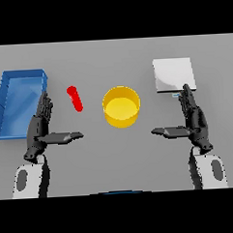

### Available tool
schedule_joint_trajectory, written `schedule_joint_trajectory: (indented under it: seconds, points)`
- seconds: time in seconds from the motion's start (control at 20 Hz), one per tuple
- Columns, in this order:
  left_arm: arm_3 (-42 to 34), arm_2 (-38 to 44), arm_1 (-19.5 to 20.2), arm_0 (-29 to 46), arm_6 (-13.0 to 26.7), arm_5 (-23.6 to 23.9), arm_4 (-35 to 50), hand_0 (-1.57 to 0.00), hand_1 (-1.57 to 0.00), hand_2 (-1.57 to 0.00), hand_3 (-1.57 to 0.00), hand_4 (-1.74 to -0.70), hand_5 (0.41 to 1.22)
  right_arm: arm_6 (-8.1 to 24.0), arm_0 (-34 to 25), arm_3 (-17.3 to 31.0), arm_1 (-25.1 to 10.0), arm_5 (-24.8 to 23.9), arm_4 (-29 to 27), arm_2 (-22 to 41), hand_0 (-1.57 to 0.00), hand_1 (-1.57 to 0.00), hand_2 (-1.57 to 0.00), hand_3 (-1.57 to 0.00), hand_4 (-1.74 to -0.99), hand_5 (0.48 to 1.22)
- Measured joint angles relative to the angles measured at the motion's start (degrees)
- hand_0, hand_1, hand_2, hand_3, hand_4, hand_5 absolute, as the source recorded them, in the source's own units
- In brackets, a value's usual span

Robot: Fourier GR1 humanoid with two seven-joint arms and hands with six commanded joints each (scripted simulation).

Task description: Pick up the red beaker and tilt it to pour out 1 green nut into yellow bowl. Pick up the yellow bowl and place it on the metallic measuring scale.

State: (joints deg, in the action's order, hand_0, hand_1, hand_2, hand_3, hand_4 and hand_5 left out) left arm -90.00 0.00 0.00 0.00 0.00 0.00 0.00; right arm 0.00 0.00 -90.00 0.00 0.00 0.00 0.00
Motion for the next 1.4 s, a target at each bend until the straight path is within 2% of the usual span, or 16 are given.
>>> schedule_joint_trajectory:
  seconds: [0.3, 0.35, 0.4, 0.5, 0.55, 0.65, 0.85, 1.0, 1.15, 1.25, 1.4]
  points:
    - [-2.83, -2.13, -1.47, 3.59, -1.24, 0.31, -1.16, 0.0, 0.0, 0.0, 0.0, -1.2, 0.677, 0.68, -1.54, 1.24, 1.14, -1.14, 1.09, 0.65, 0.0, 0.0, 0.0, 0.0, -1.177, 0.572]
    - [-5.21, -4.25, -0.04, 5.61, -2.97, -0.48, -3.7, 0.0, 0.0, 0.0, 0.0, -1.2, 0.677, -1.12, -0.57, -0.33, -1.5, -1.79, 5.48, 2.27, 0.0, 0.0, 0.0, 0.0, -1.178, 0.573]
    - [-6.9, -5.49, 0.97, 6.95, -3.24, -0.96, -5.26, 0.0, 0.0, 0.0, 0.0, -1.2, 0.677, -2.09, 0.36, -1.23, -2.48, -2.08, 8.17, 3.65, 0.0, 0.0, 0.0, 0.0, -1.183, 0.576]
    - [-9.37, -6.36, 2.08, 7.83, -0.81, -1.14, -6.38, 0.0, 0.0, 0.0, 0.0, -1.2, 0.672, -1.96, 1.16, -2.14, -3.58, -1.98, 9.99, 4.54, 0.0, 0.0, 0.0, 0.0, -1.193, 0.582]
    - [-10.79, -6.85, 2.24, 8.74, -1.04, -1.23, -6.66, 0.0, 0.0, 0.0, 0.0, -1.2, 0.668, -2.17, 0.98, -2.38, -3.99, -1.94, 10.38, 4.66, 0.0, 0.0, 0.0, 0.0, -1.194, 0.583]
    - [-11.02, -7.42, 2.2, 8.65, 1.71, -1.02, -7.49, 0.0, 0.0, 0.0, 0.0, -1.18, 0.66, -2.24, 1.21, -2.83, -3.82, -1.94, 10.71, 5.09, 0.0, 0.0, 0.0, 0.0, -1.206, 0.585]
    - [-10.84, -8.08, 2.16, 8.87, 2.17, -1.25, -8.12, 0.0, 0.0, 0.0, 0.0, -1.18, 0.655, -1.96, 1.56, -3.87, -3.33, 0.09, 7.7, 4.87, 0.0, 0.0, 0.0, 0.0, -1.272, 0.611]
    - [-7.38, -7.26, 1.38, 5.37, 4.21, -0.38, -8.29, 0.0, 0.0, 0.0, 0.0, -1.19, 0.658, -3.2, 1.23, -3.14, -4.05, 1.07, 6.82, 4.22, 0.0, 0.0, 0.0, 0.0, -1.292, 0.624]
    - [-2.26, -6.53, 1.39, 1.93, 2.88, 0.33, -9.52, 0.0, 0.0, 0.0, 0.0, -1.21, 0.664, -4.04, 1.31, -3.05, -4.08, 1.69, 6.79, 4.55, 0.0, 0.0, 0.0, 0.0, -1.295, 0.623]
    - [2.27, -4.94, 1.14, -2.29, 3.77, 1.52, -9.61, 0.0, 0.0, 0.0, 0.0, -1.21, 0.659, -3.1, 0.7, -2.89, -4.2, 1.76, 6.34, 4.13, 0.0, 0.0, 0.0, 0.0, -1.292, 0.617]
    - [8.36, -2.96, 1.48, -8.41, 1.99, 2.46, -9.67, 0.0, 0.0, 0.0, 0.0, -1.21, 0.646, -3.64, 1.29, -3.54, -4.44, 1.43, 6.87, 4.14, 0.0, 0.0, 0.0, 0.0, -1.293, 0.618]
